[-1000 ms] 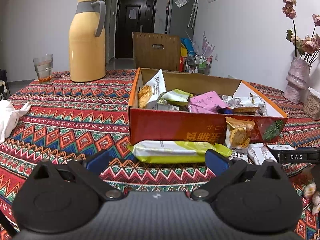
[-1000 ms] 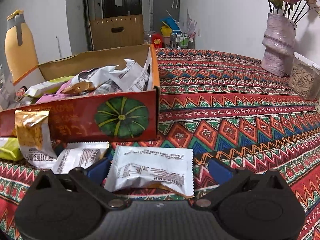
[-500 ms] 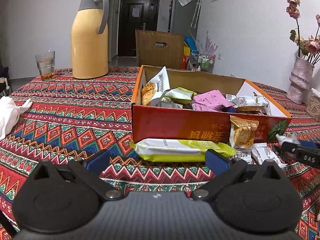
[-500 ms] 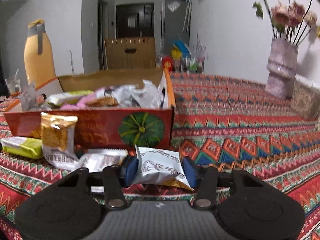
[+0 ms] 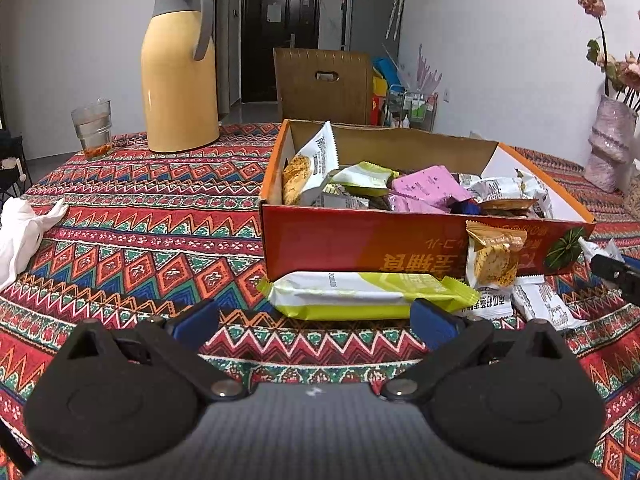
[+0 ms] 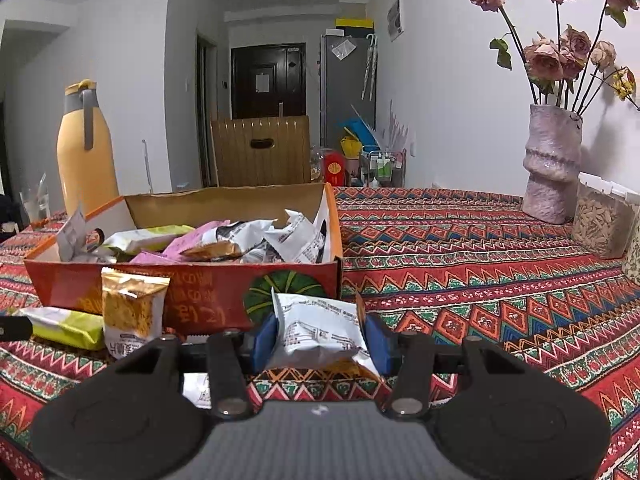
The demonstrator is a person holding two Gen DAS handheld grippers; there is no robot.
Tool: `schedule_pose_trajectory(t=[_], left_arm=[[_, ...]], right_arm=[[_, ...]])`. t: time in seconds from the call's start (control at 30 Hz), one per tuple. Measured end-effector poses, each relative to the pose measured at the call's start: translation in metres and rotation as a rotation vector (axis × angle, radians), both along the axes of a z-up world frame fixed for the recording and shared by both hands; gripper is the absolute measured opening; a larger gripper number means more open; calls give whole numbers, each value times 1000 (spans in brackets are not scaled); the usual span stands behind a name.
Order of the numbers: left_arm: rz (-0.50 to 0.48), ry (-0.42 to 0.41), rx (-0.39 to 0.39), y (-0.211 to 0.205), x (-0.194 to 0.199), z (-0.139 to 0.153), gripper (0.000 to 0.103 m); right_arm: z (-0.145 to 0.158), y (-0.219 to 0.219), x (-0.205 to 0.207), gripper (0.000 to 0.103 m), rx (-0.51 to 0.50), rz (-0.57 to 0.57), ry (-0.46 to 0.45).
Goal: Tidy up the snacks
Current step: 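Grasp the green-yellow snack bar with the left gripper while the right gripper holds its packet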
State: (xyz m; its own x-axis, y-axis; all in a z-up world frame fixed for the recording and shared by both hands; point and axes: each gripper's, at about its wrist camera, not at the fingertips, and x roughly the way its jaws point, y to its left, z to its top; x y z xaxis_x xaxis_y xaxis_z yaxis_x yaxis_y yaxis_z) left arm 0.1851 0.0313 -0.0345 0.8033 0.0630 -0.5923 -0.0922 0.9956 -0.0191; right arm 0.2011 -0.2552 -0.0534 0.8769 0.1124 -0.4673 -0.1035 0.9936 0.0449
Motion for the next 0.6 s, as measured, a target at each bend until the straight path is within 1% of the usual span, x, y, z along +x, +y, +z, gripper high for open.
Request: schedule_pose_trajectory(t=[0.3,0.43,0.6], left_arm=[[0,23,34,-16,22,10,103],[-3,57,38,-24,39,9,103],[-19,125,12,-33,61,1,103]], right_arm=[[2,-6,-2,48,29,-5,-14],[2,-8,-2,48,37,-6,-19],[3,-9,-4,48,46,-7,-24]])
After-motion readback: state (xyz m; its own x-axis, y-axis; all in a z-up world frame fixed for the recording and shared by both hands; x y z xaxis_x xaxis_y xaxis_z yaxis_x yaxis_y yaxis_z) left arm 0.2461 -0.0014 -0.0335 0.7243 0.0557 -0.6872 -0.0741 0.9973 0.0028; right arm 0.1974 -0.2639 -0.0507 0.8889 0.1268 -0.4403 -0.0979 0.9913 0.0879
